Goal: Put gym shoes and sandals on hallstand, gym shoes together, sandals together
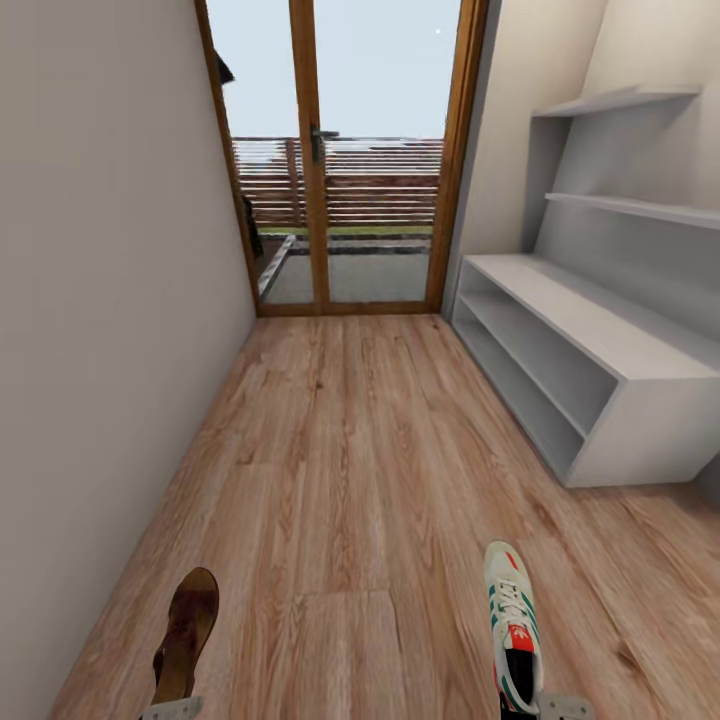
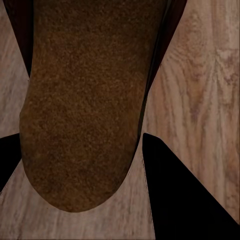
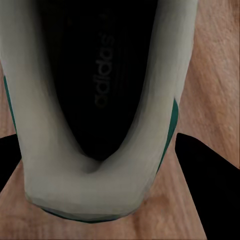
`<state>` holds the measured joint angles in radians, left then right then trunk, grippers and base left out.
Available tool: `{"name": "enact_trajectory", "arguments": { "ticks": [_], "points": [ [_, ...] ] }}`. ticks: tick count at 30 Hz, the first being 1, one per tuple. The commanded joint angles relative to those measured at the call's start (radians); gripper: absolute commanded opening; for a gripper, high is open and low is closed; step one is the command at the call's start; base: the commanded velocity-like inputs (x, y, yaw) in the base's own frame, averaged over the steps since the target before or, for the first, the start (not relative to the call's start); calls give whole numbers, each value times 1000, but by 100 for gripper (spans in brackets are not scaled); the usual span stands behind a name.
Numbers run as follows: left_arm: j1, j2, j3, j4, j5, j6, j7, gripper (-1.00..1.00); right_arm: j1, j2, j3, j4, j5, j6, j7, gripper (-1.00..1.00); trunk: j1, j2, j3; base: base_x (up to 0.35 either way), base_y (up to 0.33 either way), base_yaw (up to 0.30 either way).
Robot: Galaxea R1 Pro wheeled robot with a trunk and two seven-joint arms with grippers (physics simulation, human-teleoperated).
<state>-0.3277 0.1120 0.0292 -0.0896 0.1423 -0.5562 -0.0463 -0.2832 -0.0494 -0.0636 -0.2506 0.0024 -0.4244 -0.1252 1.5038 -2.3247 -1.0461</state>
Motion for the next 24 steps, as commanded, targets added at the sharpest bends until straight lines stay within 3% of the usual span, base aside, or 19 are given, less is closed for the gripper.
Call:
{"name": "enact_trajectory", "arguments": {
  "ticks": [1, 24],
  "points": [
    [-1, 0, 3, 1, 2, -2, -3, -100, -1, 0, -4, 1, 1, -4, 1, -100, 0, 0, -1, 339, 0, 0],
    [-1, 0, 3, 1, 3, -2, -3, -100, -1, 0, -4, 1, 1, -4, 1, -100, 0, 0, -1, 339, 0, 0]
  ]
}}
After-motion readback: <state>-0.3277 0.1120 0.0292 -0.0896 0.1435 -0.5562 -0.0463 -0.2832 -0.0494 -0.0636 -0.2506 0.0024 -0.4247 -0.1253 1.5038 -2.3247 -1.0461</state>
